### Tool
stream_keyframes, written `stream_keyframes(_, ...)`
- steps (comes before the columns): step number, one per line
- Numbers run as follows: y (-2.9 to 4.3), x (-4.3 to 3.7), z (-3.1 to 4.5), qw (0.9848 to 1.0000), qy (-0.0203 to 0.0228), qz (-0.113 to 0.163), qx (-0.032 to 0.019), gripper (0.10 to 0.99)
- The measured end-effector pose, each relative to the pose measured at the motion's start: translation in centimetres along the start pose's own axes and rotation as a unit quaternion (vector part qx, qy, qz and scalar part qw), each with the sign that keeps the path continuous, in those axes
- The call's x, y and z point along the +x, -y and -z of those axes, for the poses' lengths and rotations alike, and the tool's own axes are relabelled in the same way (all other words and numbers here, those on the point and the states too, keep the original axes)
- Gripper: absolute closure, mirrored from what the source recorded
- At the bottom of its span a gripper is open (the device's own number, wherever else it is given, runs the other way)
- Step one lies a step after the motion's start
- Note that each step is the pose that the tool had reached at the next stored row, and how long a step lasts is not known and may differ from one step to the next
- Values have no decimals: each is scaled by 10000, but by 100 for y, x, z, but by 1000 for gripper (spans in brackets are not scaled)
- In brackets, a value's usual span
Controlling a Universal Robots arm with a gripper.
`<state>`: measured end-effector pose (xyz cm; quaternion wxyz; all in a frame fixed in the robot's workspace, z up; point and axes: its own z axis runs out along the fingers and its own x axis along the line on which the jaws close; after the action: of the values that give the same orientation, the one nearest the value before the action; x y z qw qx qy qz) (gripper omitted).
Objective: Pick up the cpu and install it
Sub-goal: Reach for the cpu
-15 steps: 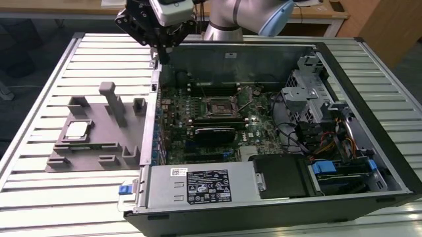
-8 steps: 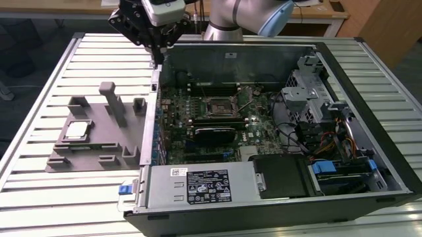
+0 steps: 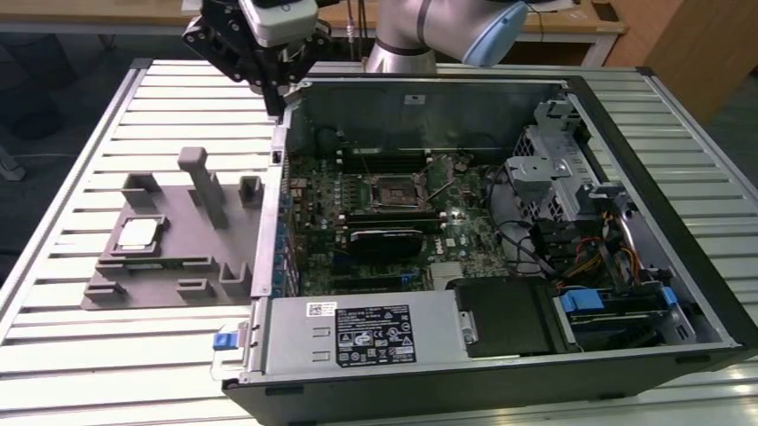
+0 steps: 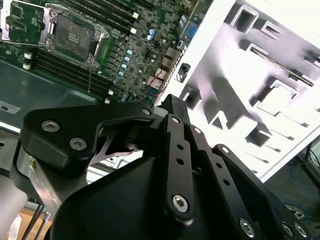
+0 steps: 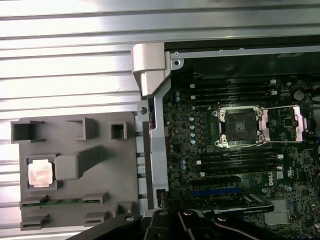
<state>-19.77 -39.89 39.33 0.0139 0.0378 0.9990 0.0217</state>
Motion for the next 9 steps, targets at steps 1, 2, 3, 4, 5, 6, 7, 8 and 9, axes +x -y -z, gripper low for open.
stream_keyframes(1,1,12,0,10000,0,0,0,980)
stream_keyframes(2,2,24,1,10000,0,0,0,980)
stream_keyframes(3,3,36,1,10000,1,0,0,980)
stream_keyframes(4,4,50,2,10000,1,-1,0,980)
stream_keyframes(5,4,61,2,10000,1,0,0,980)
stream_keyframes(6,5,74,3,10000,1,0,0,980)
stream_keyframes(7,6,86,3,10000,1,0,0,980)
stream_keyframes(8,7,98,3,10000,2,-1,0,980)
stream_keyframes(9,8,109,3,10000,2,0,0,980)
